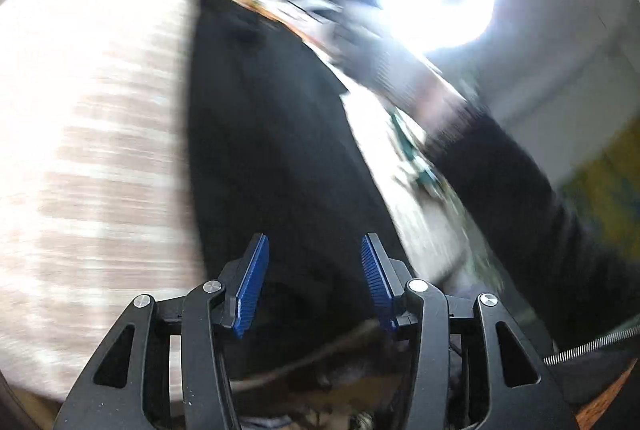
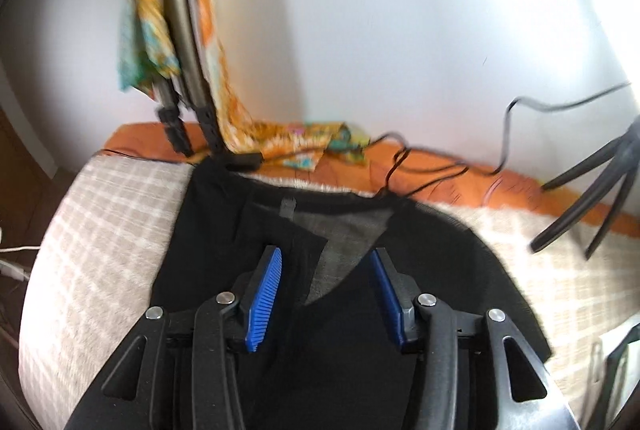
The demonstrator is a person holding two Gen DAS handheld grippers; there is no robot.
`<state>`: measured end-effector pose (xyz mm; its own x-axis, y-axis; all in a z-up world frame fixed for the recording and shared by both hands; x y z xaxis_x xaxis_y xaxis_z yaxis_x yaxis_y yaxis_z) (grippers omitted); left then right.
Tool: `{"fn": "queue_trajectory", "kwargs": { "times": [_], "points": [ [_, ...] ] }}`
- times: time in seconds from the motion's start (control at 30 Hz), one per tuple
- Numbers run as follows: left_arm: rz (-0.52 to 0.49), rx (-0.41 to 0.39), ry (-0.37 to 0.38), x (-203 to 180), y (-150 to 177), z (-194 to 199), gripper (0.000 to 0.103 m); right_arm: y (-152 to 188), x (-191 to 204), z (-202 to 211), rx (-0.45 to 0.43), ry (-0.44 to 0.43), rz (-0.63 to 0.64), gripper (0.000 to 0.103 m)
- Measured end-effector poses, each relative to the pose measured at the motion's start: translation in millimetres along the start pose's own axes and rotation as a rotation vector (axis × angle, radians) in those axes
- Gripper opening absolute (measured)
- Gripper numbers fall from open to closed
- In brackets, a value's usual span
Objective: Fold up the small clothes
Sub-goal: 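Open both tools and release the folded shirt side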
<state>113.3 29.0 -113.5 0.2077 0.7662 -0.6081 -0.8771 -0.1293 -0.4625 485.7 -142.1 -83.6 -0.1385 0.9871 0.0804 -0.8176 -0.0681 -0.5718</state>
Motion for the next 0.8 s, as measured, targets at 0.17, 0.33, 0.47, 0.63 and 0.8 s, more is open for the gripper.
{"fn": "queue_trajectory", "kwargs": {
  "times": [0.17,0.33,0.47,0.63,0.8],
  "points": [
    [0.123,0.034,-0.108,46.1,15.5,2.6,0.044,19.3,4.5,54.8,-0.053,-0.051,0.035,0.054],
    [0.079,0.091,-0.104,40.0,36.6,-4.1,0.044,74.5,22.6,97.3,-0.018,-0.191,0.048,0.053],
    [0.041,0.100,-0.102,29.3,41.8,-8.1,0.040,129.2,47.3,124.1,0.034,-0.303,0.088,0.053],
    [-0.027,0.091,-0.124,20.2,42.4,-13.2,0.023,186.1,75.4,146.4,0.088,-0.372,0.127,0.053],
    [-0.075,0.092,-0.142,16.7,49.4,-18.8,0.015,230.9,86.3,153.2,0.165,-0.402,0.082,0.053]
  ]
}}
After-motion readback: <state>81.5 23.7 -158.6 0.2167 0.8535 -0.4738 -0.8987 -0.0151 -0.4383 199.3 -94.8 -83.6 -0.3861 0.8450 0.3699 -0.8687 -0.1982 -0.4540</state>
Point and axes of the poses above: each gripper's, at about its wrist camera, not at the fingertips, and z roughly against the way its jaws point, x to its left, y to its underside, the point moved 4 cm from there along -z, roughly the way its jaws point, and after that the axes turned 7 degrees about -y, right-handed, at the moved point
